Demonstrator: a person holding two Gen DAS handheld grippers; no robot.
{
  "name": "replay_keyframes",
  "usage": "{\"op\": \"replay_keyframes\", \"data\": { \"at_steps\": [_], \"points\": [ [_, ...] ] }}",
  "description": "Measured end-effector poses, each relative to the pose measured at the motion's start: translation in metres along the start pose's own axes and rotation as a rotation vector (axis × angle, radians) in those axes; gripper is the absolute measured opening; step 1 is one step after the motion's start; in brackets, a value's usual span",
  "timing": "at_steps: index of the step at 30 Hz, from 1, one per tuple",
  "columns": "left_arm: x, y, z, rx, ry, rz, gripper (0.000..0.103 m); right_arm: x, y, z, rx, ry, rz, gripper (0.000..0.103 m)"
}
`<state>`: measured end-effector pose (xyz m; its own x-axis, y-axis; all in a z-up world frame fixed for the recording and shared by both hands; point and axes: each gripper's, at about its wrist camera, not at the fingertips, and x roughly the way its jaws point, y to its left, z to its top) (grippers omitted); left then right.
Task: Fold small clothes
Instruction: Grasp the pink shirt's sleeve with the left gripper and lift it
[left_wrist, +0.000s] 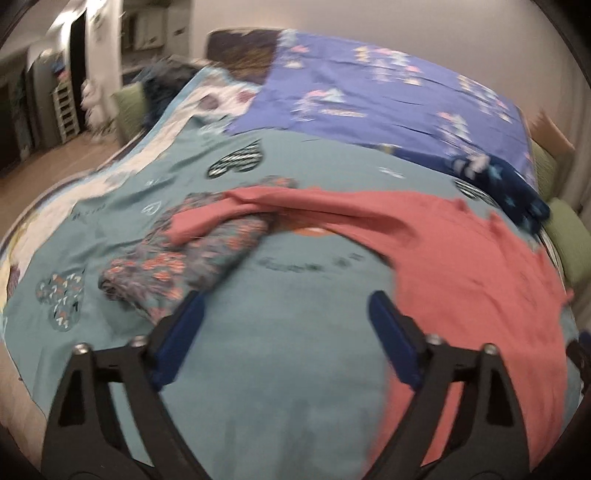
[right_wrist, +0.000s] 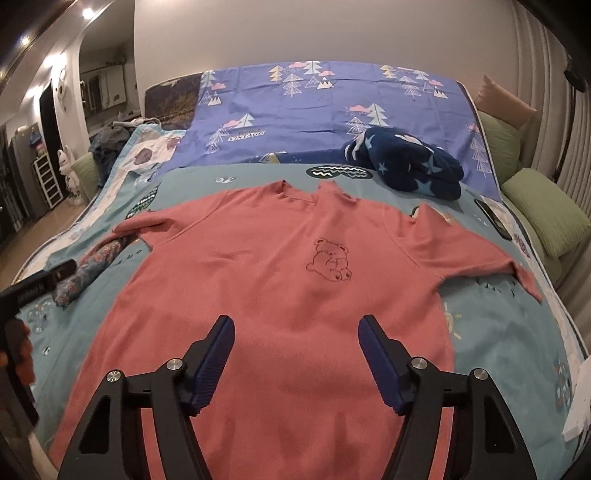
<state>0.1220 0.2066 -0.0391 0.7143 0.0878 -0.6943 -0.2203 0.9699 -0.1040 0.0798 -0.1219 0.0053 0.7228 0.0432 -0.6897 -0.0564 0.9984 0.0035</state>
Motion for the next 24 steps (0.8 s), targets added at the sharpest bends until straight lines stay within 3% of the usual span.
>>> {"op": "replay_keyframes", "data": {
  "at_steps": [10, 17, 21, 24],
  "points": [
    [0.092, 0.062, 0.04, -0.182, 0.138, 0.015, 0.046, 0.043, 0.009, 0.016, -0.003, 0.064, -0.006, 0.071],
    [0.132, 0.103, 0.047, -0.263, 0.175, 0.082, 0.046, 0.068, 0.012, 0.019, -0.025, 0.105, -0.007, 0.071],
    [0.156, 0.129, 0.047, -0.413, 0.24, 0.031, 0.063, 0.081, 0.017, 0.02, -0.024, 0.132, 0.008, 0.071],
    [0.168, 0.144, 0.049, -0.551, 0.256, -0.047, 0.066, 0.086, 0.021, 0.02, -0.036, 0.14, 0.022, 0.071]
  ]
}}
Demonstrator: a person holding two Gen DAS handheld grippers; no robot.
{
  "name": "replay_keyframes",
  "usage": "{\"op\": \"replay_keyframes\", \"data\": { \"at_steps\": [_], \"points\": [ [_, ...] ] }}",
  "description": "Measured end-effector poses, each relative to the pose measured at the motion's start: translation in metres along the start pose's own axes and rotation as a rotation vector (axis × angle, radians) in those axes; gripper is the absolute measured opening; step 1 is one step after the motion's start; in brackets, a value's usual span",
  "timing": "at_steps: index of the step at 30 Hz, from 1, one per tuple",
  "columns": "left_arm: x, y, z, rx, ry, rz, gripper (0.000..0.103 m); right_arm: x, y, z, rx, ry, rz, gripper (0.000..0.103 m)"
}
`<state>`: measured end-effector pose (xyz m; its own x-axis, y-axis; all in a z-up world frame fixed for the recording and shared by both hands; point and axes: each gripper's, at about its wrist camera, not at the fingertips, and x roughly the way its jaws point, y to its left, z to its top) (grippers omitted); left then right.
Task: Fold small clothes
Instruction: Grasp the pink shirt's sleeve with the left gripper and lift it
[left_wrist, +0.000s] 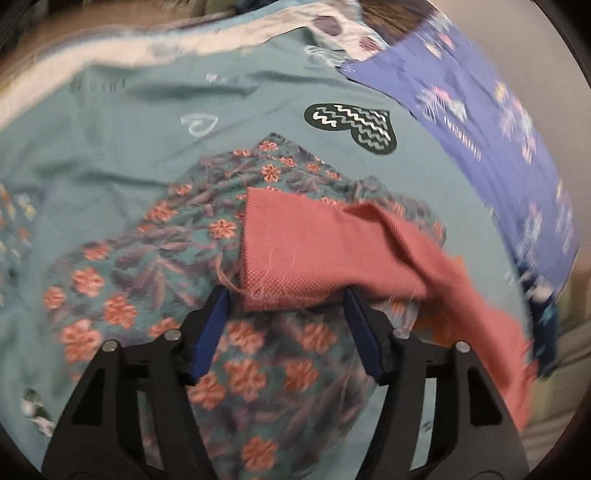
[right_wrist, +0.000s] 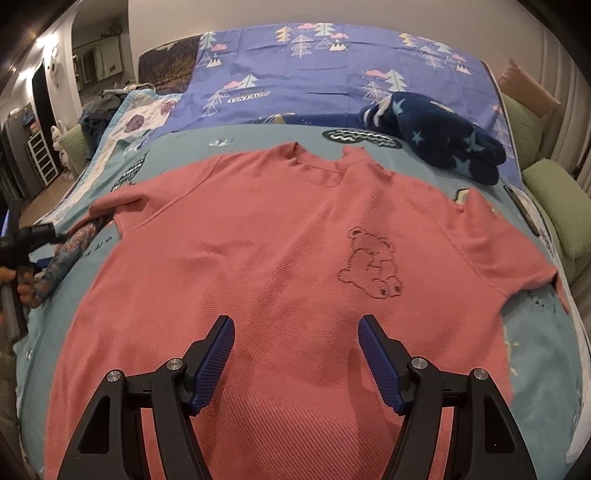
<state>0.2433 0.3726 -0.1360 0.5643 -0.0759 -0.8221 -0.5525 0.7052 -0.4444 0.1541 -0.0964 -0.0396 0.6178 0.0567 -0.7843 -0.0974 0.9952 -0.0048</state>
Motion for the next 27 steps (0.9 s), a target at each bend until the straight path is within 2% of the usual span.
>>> {"op": "replay_keyframes", "data": {
  "at_steps": [3, 5, 6, 7, 11, 17, 22, 27],
  "points": [
    [0.005, 0.006, 0.009, -0.08, 0.008, -0.048, 0.065, 0.001, 0.003, 0.001, -0.015, -0.003, 0.004, 0.071],
    [0.006, 0.005, 0.013, -0.1, -0.007, -0.067, 0.034, 0.001, 0.003, 0.002, -0.013, -0.003, 0.004, 0.071],
    [0.006, 0.003, 0.016, -0.098, -0.002, -0.09, 0.009, 0.001, 0.002, 0.002, -0.01, -0.004, 0.005, 0.071],
    [0.004, 0.0, 0.018, -0.099, 0.006, -0.118, 0.006, 0.0, 0.001, 0.002, -0.007, -0.004, 0.006, 0.071],
    [-0.014, -0.022, 0.026, -0.028, -0.073, -0.088, 0.004, -0.002, -0.006, 0.001, 0.013, -0.01, 0.003, 0.071],
    [-0.053, -0.066, 0.031, 0.084, -0.155, -0.13, 0.004, -0.009, -0.014, -0.001, 0.036, -0.027, -0.001, 0.071],
    [-0.087, -0.145, 0.017, 0.279, -0.21, -0.203, 0.004, -0.017, -0.02, -0.003, 0.058, -0.049, 0.002, 0.071],
    [-0.123, -0.244, -0.033, 0.555, -0.234, -0.351, 0.004, -0.022, -0.034, -0.009, 0.095, -0.058, -0.01, 0.071]
  ]
}}
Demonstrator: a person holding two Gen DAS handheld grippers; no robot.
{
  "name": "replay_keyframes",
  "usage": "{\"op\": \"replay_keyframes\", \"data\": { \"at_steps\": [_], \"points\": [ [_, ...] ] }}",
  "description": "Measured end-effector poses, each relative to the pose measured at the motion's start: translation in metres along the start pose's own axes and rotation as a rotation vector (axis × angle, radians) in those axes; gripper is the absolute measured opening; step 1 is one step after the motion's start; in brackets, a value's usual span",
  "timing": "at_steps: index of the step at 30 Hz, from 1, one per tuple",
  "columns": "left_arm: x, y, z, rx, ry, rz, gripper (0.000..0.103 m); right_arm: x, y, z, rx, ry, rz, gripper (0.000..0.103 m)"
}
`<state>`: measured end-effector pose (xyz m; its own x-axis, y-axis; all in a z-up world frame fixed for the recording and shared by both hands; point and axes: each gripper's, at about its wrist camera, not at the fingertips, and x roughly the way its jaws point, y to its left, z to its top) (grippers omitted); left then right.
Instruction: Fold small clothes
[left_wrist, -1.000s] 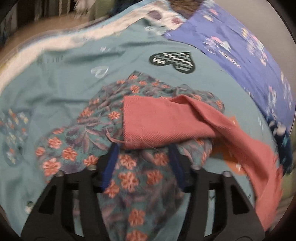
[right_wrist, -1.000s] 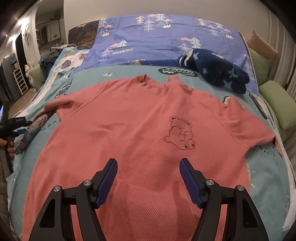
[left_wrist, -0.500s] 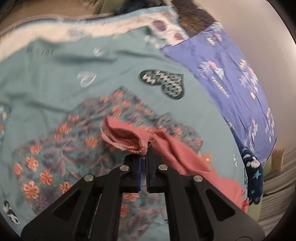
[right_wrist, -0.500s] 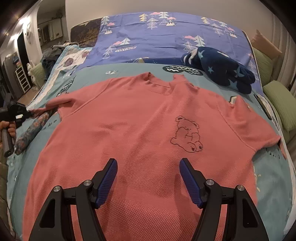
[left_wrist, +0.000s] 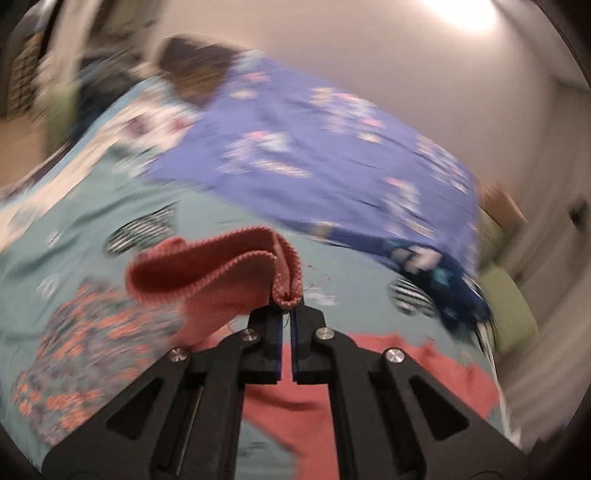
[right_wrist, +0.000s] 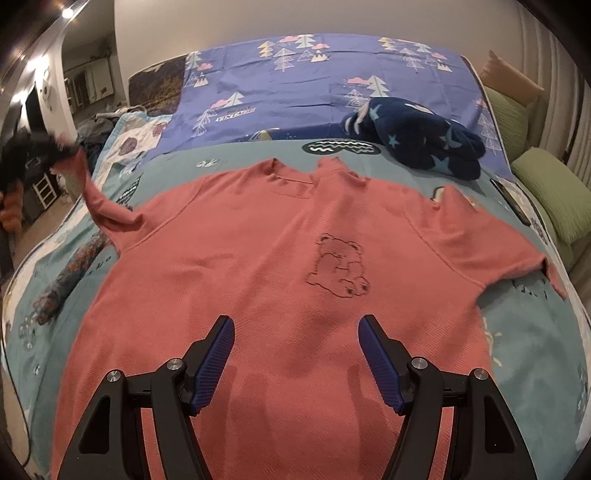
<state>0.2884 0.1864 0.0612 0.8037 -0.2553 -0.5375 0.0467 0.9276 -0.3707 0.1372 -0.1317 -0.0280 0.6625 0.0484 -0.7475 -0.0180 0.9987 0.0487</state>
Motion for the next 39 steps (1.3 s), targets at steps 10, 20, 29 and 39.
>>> {"op": "replay_keyframes", "data": {
  "at_steps": [10, 20, 29, 39],
  "points": [
    [0.039, -0.168, -0.095, 0.4, 0.238, -0.258, 0.004, -0.007, -0.047, -0.002, 0.123, -0.003, -0.012, 0.071],
    [0.04, -0.126, -0.129, 0.441, 0.287, -0.129, 0.061, -0.003, -0.068, 0.03, 0.226, -0.011, 0.28, 0.051],
    [0.023, -0.013, -0.099, 0.327, 0.139, 0.204, 0.073, 0.046, -0.034, 0.066, 0.223, 0.151, 0.458, 0.047],
    [0.075, 0.011, -0.106, 0.198, 0.23, 0.135, 0.047, 0.105, -0.039, 0.07, 0.495, 0.347, 0.609, 0.049]
  ]
}}
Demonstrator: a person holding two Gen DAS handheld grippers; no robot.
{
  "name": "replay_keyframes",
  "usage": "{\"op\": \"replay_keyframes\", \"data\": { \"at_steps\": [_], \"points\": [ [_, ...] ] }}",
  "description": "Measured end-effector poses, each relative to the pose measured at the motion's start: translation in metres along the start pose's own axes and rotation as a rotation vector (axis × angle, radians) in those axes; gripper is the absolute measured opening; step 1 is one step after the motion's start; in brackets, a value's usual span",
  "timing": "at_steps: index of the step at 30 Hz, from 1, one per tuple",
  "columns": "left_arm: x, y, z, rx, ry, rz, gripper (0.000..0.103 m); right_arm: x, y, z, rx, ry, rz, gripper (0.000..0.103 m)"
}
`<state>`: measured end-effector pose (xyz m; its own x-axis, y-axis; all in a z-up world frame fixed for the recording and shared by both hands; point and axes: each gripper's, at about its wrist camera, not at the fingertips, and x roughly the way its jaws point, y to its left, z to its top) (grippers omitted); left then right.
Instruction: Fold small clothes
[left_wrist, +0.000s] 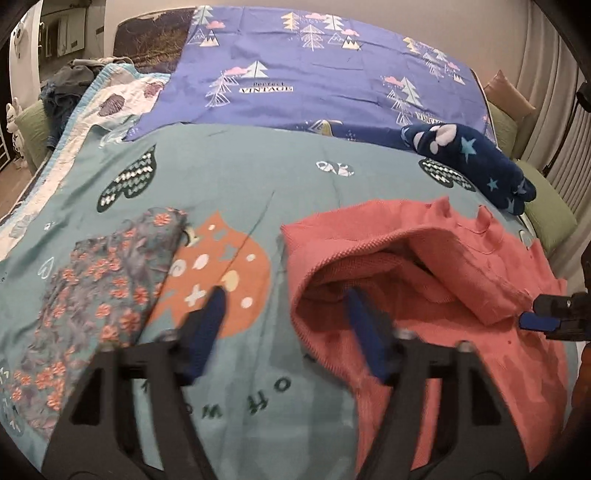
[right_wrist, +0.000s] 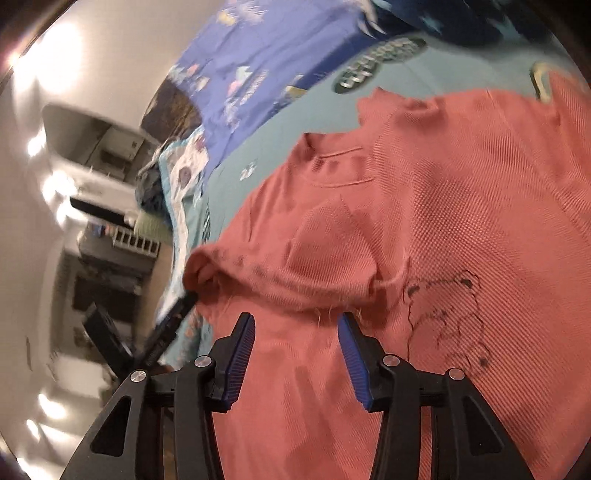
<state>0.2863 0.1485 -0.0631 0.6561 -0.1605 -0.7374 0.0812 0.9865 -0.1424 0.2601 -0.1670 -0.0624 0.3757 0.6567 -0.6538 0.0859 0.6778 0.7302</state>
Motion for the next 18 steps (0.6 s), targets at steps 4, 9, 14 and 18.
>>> {"op": "replay_keyframes", "data": {
  "at_steps": [4, 9, 14, 18],
  "points": [
    [0.013, 0.001, 0.002, -0.029, 0.059, -0.028, 0.006, 0.008, -0.01, 0.016, 0.107, -0.01, 0.013, 0.051],
    [-0.008, -0.002, -0.002, -0.001, -0.011, -0.017, 0.005, -0.002, 0.001, 0.028, 0.09, -0.096, -0.053, 0.007],
    [-0.037, -0.004, -0.002, 0.038, -0.093, -0.04, 0.005, -0.085, 0.041, 0.018, -0.148, -0.42, 0.006, 0.007],
    [-0.042, -0.019, -0.015, 0.12, -0.091, -0.032, 0.005, -0.106, 0.034, 0.003, -0.218, -0.459, -0.057, 0.009]
  ]
}}
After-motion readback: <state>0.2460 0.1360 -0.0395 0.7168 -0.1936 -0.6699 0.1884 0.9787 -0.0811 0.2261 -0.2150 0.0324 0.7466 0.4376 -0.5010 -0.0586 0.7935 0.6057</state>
